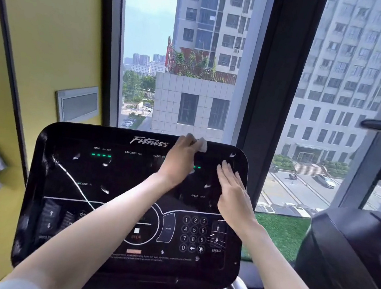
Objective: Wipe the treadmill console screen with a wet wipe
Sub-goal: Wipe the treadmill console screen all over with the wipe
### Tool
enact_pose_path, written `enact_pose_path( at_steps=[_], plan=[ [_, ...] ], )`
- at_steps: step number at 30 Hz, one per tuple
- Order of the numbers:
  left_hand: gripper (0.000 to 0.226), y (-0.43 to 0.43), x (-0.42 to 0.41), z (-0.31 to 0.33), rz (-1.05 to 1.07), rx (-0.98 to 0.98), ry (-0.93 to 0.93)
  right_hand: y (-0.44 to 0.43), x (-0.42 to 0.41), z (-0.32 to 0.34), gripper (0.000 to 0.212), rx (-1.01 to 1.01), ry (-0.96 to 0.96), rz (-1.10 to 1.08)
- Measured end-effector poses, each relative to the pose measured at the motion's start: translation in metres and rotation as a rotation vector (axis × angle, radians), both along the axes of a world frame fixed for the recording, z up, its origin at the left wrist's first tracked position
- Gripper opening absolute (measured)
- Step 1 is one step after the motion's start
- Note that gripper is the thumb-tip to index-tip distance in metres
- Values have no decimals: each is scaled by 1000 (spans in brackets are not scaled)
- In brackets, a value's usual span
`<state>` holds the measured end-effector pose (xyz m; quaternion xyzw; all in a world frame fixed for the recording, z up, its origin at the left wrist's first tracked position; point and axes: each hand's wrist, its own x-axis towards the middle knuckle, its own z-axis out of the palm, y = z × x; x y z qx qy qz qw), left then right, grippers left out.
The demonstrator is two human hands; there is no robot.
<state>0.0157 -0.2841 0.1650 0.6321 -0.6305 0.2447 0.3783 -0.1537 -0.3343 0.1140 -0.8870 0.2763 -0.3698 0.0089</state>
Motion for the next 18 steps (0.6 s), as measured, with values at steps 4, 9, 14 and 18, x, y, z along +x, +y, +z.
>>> enact_pose_path(
  at_steps=[4,9,14,18],
  plan=[
    [46,-6,-2,0,-2,46,-63,-3,-11,-3,78,17,68,23],
    [48,-8,-19,1,102,-66,111,-4,-10,-10,79,25,96,23],
    [49,-13,-14,1,56,-31,47,-5,-9,-11,80,5,113,10],
    [47,-18,-28,-1,22,10,-11,-4,-7,-11,80,-16,143,-15]
  ],
)
